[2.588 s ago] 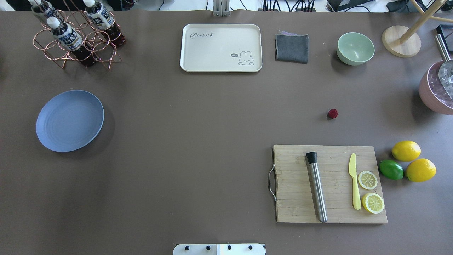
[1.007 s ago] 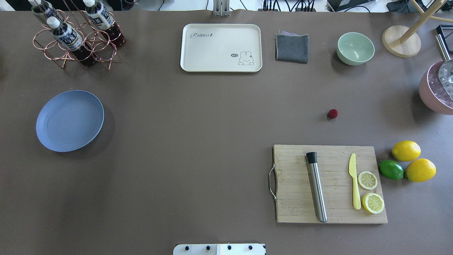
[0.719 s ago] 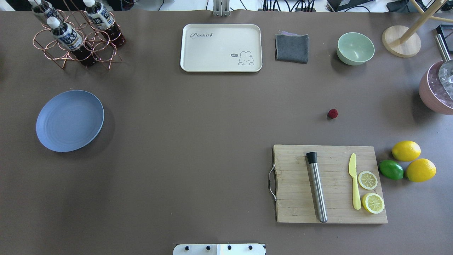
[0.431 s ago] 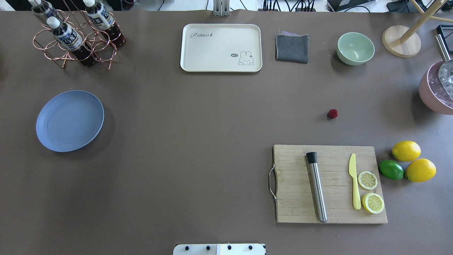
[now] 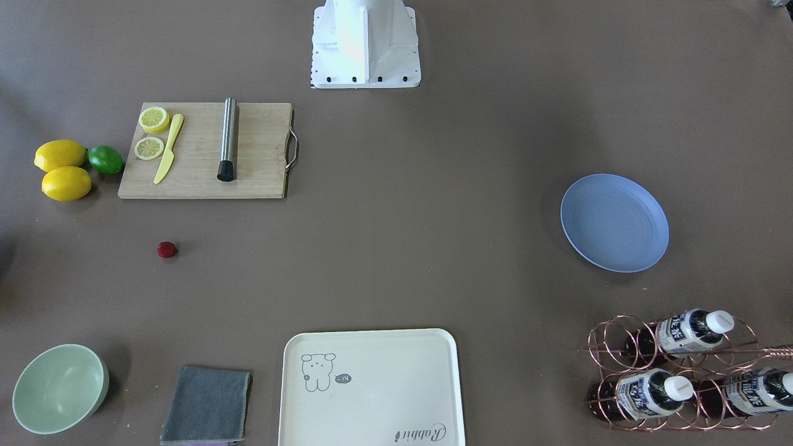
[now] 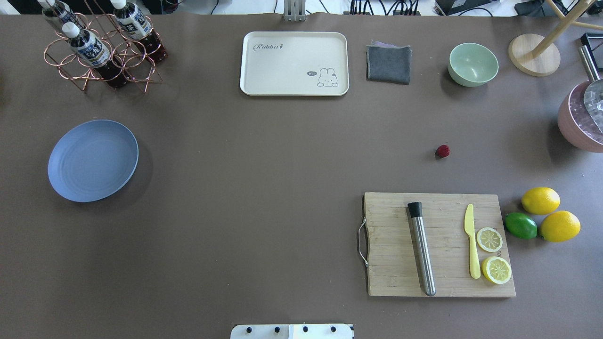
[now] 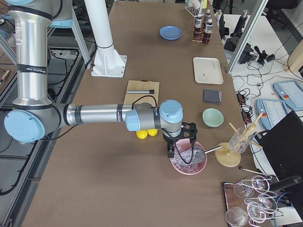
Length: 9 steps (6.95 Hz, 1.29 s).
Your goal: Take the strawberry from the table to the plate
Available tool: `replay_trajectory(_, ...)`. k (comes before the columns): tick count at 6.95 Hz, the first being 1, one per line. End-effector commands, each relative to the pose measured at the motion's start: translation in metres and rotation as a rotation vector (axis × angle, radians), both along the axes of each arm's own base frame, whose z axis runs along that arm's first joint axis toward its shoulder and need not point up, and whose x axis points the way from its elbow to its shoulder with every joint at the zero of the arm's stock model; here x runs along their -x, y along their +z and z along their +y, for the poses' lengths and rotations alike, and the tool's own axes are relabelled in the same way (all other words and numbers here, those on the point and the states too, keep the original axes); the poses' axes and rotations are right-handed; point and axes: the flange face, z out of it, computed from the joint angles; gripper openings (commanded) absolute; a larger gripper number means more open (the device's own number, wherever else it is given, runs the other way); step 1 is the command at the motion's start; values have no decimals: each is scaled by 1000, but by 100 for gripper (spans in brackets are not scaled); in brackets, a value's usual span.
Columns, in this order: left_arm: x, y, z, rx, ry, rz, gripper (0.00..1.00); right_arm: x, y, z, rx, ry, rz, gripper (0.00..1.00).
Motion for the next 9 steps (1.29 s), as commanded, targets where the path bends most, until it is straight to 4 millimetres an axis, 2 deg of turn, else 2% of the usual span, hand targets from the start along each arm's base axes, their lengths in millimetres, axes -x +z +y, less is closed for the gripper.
replay_trajectory(1,-27,-12,-4,-12,7,54,98,33,-20,-10,-44,-38,-33,100)
replay_trajectory(3,-73,-23,1,-17,3,112,98,85,-45,-15,-35,4,-80,100)
replay_trajectory(4,-102,-25,10,-45,39,131,98,119,-63,-22,-15,22,-108,100)
replay_trajectory(5,-134,-23,21,-3,47,161,98,143,-81,-32,-1,39,-115,100)
replay_trajectory(6,-160,-18,33,5,8,169,98,157,-84,-32,-8,32,-98,100)
replay_trajectory(7,-178,9,50,-2,-13,174,98,167,-89,-33,8,39,-102,100)
replay_trajectory(9,-188,67,55,5,-30,207,98,179,-95,-34,23,39,-108,100)
